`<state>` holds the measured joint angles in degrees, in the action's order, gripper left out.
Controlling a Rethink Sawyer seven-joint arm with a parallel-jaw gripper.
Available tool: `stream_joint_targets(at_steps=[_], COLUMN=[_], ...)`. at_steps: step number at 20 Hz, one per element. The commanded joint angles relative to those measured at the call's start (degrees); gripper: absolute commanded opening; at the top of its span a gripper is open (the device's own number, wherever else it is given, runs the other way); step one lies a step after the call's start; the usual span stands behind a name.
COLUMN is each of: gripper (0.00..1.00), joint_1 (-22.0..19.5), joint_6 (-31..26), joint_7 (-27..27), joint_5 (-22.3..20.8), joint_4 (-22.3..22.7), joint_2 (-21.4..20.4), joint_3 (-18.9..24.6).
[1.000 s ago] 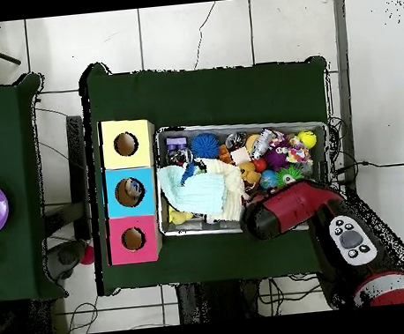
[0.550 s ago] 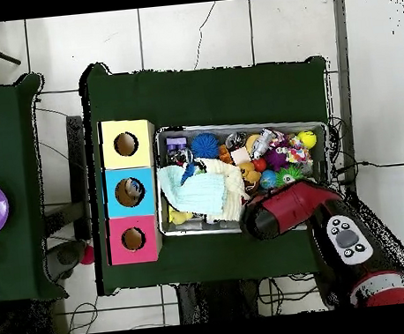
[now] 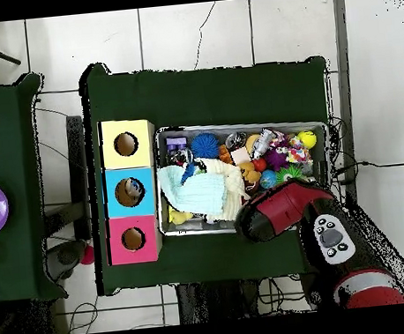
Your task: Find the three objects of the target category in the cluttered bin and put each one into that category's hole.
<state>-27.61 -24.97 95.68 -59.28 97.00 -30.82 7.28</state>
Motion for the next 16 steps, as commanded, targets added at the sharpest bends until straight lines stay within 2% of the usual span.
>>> stream_joint_targets(at_steps=[1,8,16], gripper=[1.00,1.00,1.00], joint_1=[1.1,1.6,2.3], joint_6=[-6.0,-6.0,-1.5], joint_7=[-2.0,-1.1,3.3], joint_5=[-3.7,-1.8,-2.5], joint_4=[-4.7,-5.4,-6.3], joint_2=[3.3,4.1,5.7], joint_3=[-2.8,-4.1,-5.3])
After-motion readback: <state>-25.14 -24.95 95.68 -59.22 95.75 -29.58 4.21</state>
